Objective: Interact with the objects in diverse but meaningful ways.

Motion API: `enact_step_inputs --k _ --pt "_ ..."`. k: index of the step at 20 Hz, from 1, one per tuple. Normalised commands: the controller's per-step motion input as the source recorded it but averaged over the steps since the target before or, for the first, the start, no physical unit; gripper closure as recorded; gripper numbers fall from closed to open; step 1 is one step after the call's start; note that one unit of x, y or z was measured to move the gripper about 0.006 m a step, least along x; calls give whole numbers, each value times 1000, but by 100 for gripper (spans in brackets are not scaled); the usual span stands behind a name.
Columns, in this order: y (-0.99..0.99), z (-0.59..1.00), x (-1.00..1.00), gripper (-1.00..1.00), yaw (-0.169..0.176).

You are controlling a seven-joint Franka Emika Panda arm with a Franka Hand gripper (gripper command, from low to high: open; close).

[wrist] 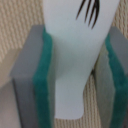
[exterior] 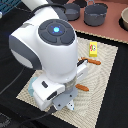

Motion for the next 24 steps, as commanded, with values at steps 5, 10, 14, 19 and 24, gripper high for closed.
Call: enact_step_inputs --k 5,10,14,19,24 --pt "-323 55 217 -100 0" --pt "-17 951 73 -100 8" --pt "124 1000 -55 -100 18" --pt "196 995 -214 -100 3" --pt "385 770 -553 -100 40"
